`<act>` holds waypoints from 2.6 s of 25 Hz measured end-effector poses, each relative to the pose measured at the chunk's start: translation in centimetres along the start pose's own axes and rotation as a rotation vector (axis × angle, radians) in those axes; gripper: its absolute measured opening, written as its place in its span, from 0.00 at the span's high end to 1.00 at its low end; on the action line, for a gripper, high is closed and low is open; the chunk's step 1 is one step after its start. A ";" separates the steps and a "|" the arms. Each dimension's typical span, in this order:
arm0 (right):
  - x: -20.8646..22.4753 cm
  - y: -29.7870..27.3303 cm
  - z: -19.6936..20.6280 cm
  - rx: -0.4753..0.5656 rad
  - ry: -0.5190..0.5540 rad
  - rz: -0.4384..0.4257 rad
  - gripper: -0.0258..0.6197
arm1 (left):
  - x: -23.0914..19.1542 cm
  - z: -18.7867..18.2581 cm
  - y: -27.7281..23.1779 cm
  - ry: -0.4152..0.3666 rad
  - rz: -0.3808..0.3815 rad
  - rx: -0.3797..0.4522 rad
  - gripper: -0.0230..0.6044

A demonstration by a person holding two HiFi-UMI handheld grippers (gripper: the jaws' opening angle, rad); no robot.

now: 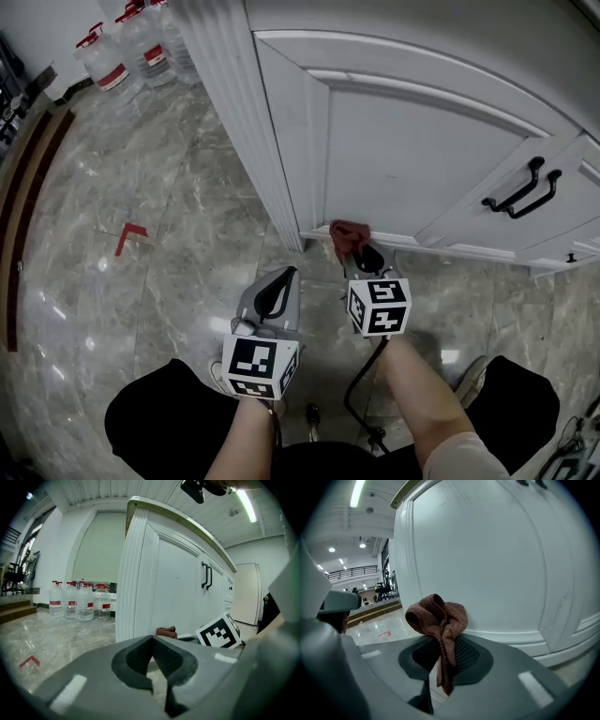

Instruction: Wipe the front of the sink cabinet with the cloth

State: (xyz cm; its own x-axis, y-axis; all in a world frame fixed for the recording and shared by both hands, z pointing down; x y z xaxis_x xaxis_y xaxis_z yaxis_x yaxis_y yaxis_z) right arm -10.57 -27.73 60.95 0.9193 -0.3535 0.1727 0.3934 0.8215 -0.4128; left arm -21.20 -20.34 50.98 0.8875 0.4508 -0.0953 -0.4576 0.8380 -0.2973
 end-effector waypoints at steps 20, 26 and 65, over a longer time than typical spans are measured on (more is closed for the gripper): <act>12.0 7.8 0.3 -0.001 -0.075 0.189 0.82 | 7.3 -0.9 -3.7 -0.038 0.093 -0.010 0.96; 9.9 13.9 -4.5 0.158 -0.133 0.105 0.82 | 10.7 -3.8 -3.5 -0.021 0.093 0.067 0.96; 18.7 31.4 -31.3 0.512 0.170 0.018 0.82 | 29.8 -14.8 -3.8 -0.131 0.164 0.282 0.96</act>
State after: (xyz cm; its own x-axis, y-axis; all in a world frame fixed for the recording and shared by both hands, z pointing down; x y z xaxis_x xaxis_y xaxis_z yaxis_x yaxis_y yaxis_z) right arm 18.82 -22.51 23.26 0.9290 -0.3701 0.0046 0.3685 0.9260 0.0822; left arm 7.82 -14.66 35.24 0.7949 0.6067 0.0080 -0.6066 0.7950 -0.0118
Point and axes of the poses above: the fingertips, and each gripper's own axes: y backward along the fingers, x to its right, z out of its underside, the point moved 1 cm from there along y, backward along the fingers, and after that the axes turned 2 degrees about z, right-handed, at the moved point
